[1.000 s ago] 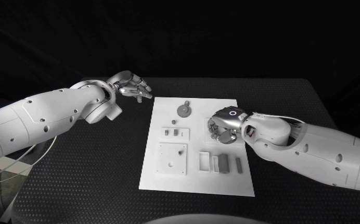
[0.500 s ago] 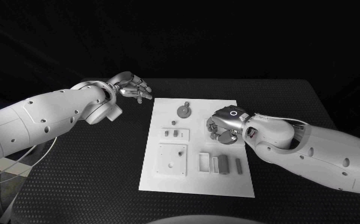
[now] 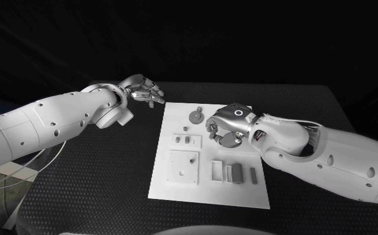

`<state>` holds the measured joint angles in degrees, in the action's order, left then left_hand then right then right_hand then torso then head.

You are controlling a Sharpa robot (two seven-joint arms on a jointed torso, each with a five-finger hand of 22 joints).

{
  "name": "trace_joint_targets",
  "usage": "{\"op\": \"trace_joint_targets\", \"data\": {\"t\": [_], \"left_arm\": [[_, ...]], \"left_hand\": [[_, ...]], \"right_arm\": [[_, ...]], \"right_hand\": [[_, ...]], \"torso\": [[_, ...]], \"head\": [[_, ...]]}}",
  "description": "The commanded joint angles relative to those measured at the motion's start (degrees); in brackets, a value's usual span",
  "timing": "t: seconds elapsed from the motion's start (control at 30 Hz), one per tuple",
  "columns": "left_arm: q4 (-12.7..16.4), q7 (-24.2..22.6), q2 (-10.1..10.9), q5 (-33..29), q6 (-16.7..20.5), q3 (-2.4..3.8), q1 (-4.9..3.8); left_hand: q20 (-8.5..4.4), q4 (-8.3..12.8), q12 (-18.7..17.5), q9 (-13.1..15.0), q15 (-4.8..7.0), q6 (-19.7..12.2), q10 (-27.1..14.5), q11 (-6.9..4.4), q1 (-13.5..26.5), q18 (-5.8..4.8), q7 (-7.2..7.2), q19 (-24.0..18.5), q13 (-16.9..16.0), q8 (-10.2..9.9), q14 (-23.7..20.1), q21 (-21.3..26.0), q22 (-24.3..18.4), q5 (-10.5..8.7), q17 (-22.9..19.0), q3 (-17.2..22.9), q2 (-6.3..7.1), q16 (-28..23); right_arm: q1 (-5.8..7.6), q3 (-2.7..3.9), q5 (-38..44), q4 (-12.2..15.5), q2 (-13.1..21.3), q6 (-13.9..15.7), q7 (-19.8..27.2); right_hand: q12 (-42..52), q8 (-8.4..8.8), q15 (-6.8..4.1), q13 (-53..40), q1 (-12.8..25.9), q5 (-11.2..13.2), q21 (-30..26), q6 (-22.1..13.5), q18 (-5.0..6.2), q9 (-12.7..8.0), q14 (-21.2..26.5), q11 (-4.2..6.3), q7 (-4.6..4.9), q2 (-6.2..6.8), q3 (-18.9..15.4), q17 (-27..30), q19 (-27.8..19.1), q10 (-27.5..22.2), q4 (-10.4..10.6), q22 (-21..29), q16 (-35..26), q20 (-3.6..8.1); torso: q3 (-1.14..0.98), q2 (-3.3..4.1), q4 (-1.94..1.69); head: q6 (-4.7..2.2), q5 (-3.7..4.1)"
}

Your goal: Assemble the parts on the task board

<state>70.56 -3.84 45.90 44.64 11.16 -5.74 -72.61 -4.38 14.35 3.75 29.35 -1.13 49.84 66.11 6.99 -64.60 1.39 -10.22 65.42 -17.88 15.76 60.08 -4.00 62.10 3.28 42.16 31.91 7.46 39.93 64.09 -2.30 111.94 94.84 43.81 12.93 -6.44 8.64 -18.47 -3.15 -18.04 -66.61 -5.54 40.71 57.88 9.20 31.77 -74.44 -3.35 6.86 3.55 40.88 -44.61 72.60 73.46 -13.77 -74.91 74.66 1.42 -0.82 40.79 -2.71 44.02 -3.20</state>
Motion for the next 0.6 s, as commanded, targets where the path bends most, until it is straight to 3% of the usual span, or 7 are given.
{"op": "trace_joint_targets", "data": {"t": [0.03, 0.2, 0.33, 0.47, 0.6], "left_arm": [[0.0, -0.5, -0.2, -0.4, -0.1, 0.03, -0.03], [0.1, -0.6, -0.5, -0.4, -0.2, 0.04, -0.04], [0.1, -0.6, -0.7, -0.4, -0.3, 0.04, -0.04], [0.0, -0.5, -0.7, -0.4, -0.3, 0.04, -0.04], [0.0, -0.5, -0.8, -0.4, -0.4, 0.04, -0.04]], "left_hand": [[-0.14, -0.1, 0.2, 0.1, 0.0, -0.3, -0.4, 0.05, 0.1, 0.7, -0.09, -0.3, -0.1, 0.1, -0.4, 0.1, -0.1, 0.24, -0.1, -0.2, -0.63, 0.2], [-0.14, -0.1, 0.2, 0.1, 0.0, -0.3, -0.4, 0.05, 0.1, 0.7, -0.09, -0.3, -0.1, 0.1, -0.4, 0.1, -0.1, 0.24, -0.1, -0.2, -0.64, 0.2], [-0.14, -0.1, 0.2, 0.1, 0.0, -0.3, -0.4, 0.04, 0.1, 0.7, -0.09, -0.3, -0.1, 0.1, -0.4, 0.1, -0.1, 0.24, -0.1, -0.2, -0.65, 0.2], [-0.14, -0.1, 0.2, 0.1, 0.0, -0.3, -0.4, 0.04, 0.1, 0.7, -0.09, -0.3, -0.1, 0.1, -0.4, 0.1, -0.1, 0.23, -0.1, -0.2, -0.65, 0.2], [-0.14, -0.1, 0.2, 0.1, 0.0, -0.3, -0.4, 0.04, 0.1, 0.7, -0.09, -0.3, -0.1, 0.1, -0.4, 0.1, -0.1, 0.23, -0.1, -0.2, -0.66, 0.2]], "right_arm": [[-0.04, 0.0, 0.1, 0.5, -1.9, 0.3, 0.8], [-0.54, -0.32, -0.6, 0.1, -5.3, 0.1, 1.5], [-1.46, -0.78, -1.2, -0.6, -6.9, -0.1, 1.9], [-3.15, -1.59, -2.0, -1.7, -9.0, 0.2, 2.4], [-5.05, -2.21, -2.3, -2.6, -10.5, 0.3, 2.9]], "right_hand": [[0.1, -0.19, -0.72, -0.2, -0.9, -0.4, 0.4, 0.4, 5.8, 0.1, 0.3, 0.84, -0.11, -0.49, 1.4, 0.1, 0.4, 1.2, -0.8, -1.3, 0.2, 0.08], [0.1, -0.19, -0.73, -0.2, -0.9, -0.4, 0.4, 0.4, 5.8, 0.2, 0.3, 0.85, -0.11, -0.51, 1.4, 0.1, 0.4, 1.2, -0.8, -1.3, 0.2, 0.09], [0.1, -0.18, -0.74, -0.2, -0.9, -0.4, 0.4, 0.4, 5.8, 0.2, 0.3, 0.86, -0.11, -0.54, 1.4, 0.1, 0.4, 1.2, -0.8, -1.3, 0.2, 0.1], [0.1, -0.17, -0.75, -0.2, -0.9, -0.4, 0.4, 0.4, 5.8, 0.2, 0.3, 0.86, -0.11, -0.58, 1.5, 0.1, 0.4, 1.2, -0.8, -1.3, 0.2, 0.11], [0.1, -0.14, -0.75, -0.3, -0.9, -0.4, 0.4, 0.3, 5.8, 0.2, 0.3, 0.86, -0.08, -0.6, 1.4, 0.1, 0.4, 1.2, -0.8, -1.3, 0.2, 0.11]], "torso": [[-0.03, 0.07, 0.11], [0.07, 0.04, 0.12], [0.18, 0.03, -0.12], [0.27, 0.0, -0.18], [0.17, -0.03, -0.16]], "head": [[0.02, -0.91], [0.04, -1.28], [0.23, -1.35], [0.5, -1.81], [0.72, -2.42]]}}
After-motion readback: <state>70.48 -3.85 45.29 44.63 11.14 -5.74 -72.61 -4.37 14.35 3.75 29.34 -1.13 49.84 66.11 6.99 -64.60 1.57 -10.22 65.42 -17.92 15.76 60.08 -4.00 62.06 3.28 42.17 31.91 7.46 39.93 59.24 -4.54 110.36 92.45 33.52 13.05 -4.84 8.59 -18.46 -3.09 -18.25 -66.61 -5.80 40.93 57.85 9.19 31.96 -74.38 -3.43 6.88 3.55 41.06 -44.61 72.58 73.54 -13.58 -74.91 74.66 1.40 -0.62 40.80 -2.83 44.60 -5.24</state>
